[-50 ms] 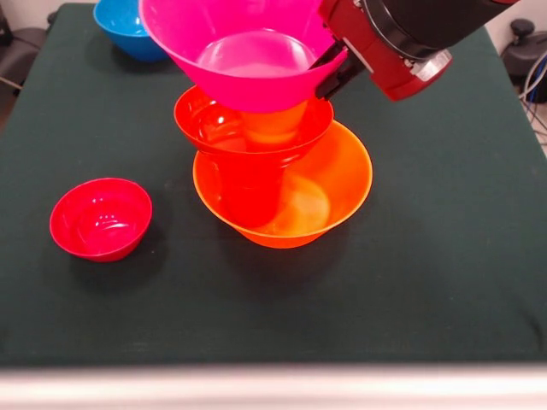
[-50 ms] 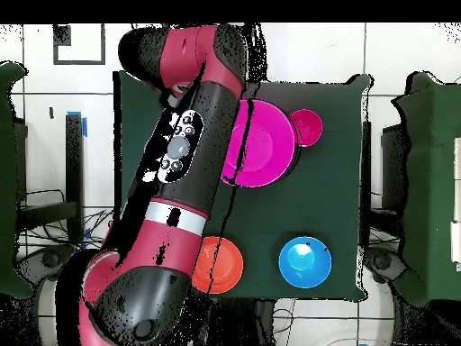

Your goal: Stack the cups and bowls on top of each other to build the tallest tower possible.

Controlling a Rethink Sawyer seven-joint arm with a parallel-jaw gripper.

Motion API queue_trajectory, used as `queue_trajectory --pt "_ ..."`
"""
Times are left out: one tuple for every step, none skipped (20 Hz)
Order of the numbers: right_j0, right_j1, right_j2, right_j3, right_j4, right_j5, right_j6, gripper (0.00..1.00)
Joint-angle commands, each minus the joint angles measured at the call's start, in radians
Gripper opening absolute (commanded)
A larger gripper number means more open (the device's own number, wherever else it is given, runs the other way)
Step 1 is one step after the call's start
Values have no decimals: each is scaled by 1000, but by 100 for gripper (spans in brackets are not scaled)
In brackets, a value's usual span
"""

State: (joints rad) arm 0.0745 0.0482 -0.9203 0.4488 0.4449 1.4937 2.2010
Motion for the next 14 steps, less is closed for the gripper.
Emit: queue_trajectory --pt "15 1 31 -9 27 99 255 0" --pt "15 2 29 -10 30 99 258 0" --pt "17 3 30 -5 29 93 258 0" --pt "19 3 29 -2 30 91 259 0" --pt "23 2 33 10 29 80 263 0" --pt "25 2 35 17 29 73 263 0" --pt "28 0 40 30 26 57 263 0" --pt "29 -1 43 40 24 48 262 0" --pt "31 -1 53 54 26 36 264 0" --pt "30 -2 58 56 27 34 261 0" --pt "30 -2 54 54 25 39 256 0" --pt "31 -4 53 56 25 41 257 0" --pt "32 -3 52 58 24 38 259 0" --pt "33 -3 53 61 25 34 260 0"
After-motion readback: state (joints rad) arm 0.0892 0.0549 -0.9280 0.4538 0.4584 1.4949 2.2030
